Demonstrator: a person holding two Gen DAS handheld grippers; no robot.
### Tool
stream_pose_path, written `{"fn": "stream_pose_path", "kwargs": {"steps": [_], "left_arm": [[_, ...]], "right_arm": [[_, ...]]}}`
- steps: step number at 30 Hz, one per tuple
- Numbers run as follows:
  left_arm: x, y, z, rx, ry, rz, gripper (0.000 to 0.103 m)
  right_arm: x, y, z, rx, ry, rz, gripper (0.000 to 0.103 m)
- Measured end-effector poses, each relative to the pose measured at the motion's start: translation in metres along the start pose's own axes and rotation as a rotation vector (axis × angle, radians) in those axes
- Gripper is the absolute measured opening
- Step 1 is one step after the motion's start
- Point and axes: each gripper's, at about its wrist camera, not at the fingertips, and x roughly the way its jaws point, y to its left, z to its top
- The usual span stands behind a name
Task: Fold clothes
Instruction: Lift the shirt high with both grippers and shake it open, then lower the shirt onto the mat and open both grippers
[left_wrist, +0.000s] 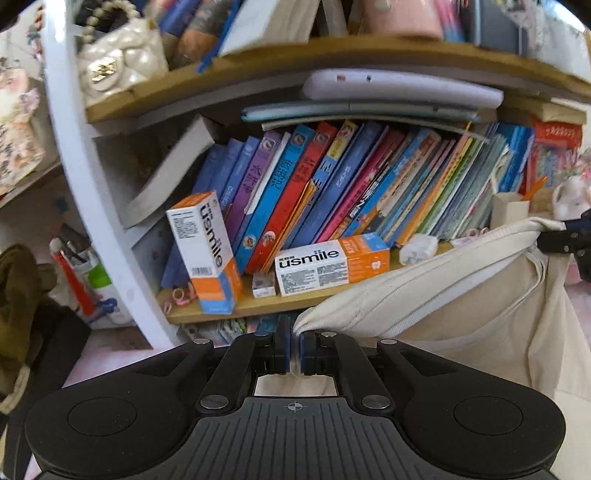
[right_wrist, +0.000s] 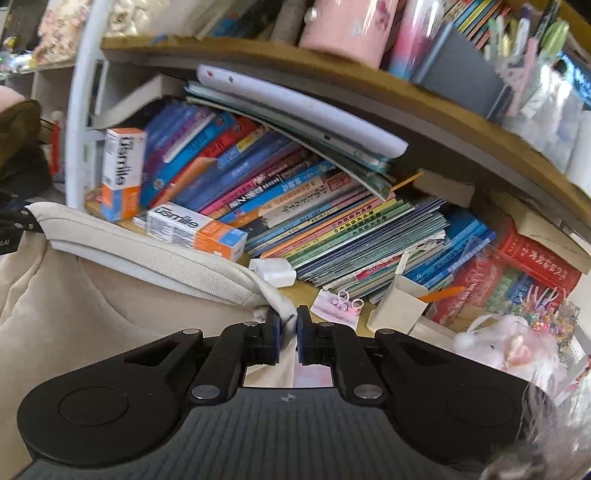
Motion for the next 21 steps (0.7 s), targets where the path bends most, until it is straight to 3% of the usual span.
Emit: {"fn": "stream_pose_path", "kwargs": {"steps": [3, 4, 6, 7, 8, 10, 12, 17, 21], "left_arm": [[0.019, 0.0, 0.006, 0.011, 0.06, -0.017, 0.011], [0.021, -0.001, 0.005, 0.019, 0.086, -0.021, 0.018], [0.025, -0.002, 0.001, 0.036, 0.139, -0.026, 0.043], [0.019, 0.0, -0.004, 0.04, 0.131, -0.029, 0.062], [0.013, 0.001, -0.01, 0.042, 0.12, -0.032, 0.075], [0.0, 0.005, -0.021, 0.045, 0.103, -0.035, 0.077], [-0.021, 0.01, -0.035, 0.043, 0.098, -0.037, 0.077], [-0.082, 0.023, -0.081, 0.001, 0.091, -0.043, 0.078], [-0.121, 0.025, -0.125, -0.051, 0.157, -0.02, 0.078]], "right_arm": [[0.02, 0.001, 0.007, -0.014, 0.031, -0.012, 0.008], [0.019, 0.001, 0.004, -0.016, 0.041, -0.007, 0.009], [0.017, 0.002, -0.003, -0.02, 0.061, 0.004, 0.019], [0.016, 0.002, -0.006, -0.022, 0.071, 0.009, 0.036], [0.015, 0.002, -0.01, -0.024, 0.081, 0.014, 0.058], [0.012, 0.003, -0.016, -0.028, 0.101, 0.025, 0.07], [0.01, 0.003, -0.023, -0.032, 0.121, 0.036, 0.07], [-0.041, 0.014, -0.066, 0.004, 0.136, 0.111, 0.07], [-0.087, 0.03, -0.107, 0.005, 0.164, 0.165, 0.07]]}}
